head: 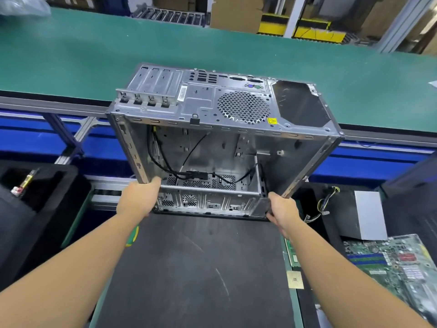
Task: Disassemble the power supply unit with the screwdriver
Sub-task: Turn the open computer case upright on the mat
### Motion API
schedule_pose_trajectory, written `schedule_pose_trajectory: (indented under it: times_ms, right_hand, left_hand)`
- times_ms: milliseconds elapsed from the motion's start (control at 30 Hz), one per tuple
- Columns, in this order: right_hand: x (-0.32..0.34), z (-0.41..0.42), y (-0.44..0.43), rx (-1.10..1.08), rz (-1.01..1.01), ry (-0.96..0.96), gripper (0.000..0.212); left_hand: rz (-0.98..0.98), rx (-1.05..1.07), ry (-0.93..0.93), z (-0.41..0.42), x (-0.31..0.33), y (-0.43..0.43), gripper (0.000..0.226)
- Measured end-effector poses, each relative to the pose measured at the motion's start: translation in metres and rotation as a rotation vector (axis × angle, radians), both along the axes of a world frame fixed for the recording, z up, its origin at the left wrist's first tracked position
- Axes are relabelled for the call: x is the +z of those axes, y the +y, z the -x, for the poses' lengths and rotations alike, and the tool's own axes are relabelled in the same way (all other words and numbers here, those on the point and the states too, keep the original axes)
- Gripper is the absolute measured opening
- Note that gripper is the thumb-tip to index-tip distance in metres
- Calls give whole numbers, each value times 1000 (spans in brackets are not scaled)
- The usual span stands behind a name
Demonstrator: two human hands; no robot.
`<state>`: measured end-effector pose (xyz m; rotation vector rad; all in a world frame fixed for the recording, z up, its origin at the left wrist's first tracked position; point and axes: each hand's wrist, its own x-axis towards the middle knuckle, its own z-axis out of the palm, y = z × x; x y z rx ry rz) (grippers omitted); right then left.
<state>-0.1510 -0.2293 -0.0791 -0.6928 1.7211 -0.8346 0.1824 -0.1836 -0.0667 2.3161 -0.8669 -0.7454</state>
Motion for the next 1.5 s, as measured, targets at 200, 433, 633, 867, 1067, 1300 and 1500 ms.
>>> schedule_pose_trajectory:
  times_ms: [200, 433, 633, 867, 1067, 1300, 1500]
  right_hand:
    - [1, -2, 0, -6, 10, 8, 10]
    - [12, -1, 11, 103, -94, -26, 56]
    - [3, 0, 66, 138, -58, -115, 94]
    - [-9, -22, 131, 524, -252, -38, 39]
    - [24, -24, 167, 801, -156, -241, 26]
    - [37, 32, 215, 661, 26, -228, 9]
    - [14, 127, 250, 458, -39, 57, 5]
  left_hand:
    - [-9, 3, 9, -2, -2, -2, 48]
    - [-100, -21, 99, -1, 9, 4, 60]
    - [-198, -37, 43, 5, -1, 42, 85]
    - [16, 11, 608, 57, -33, 97, 40]
    - [151, -145, 1006, 144, 15, 95, 40]
    - [1, -536, 826, 242, 17, 107, 45]
    - [-229, -984, 443, 296, -18, 129, 32]
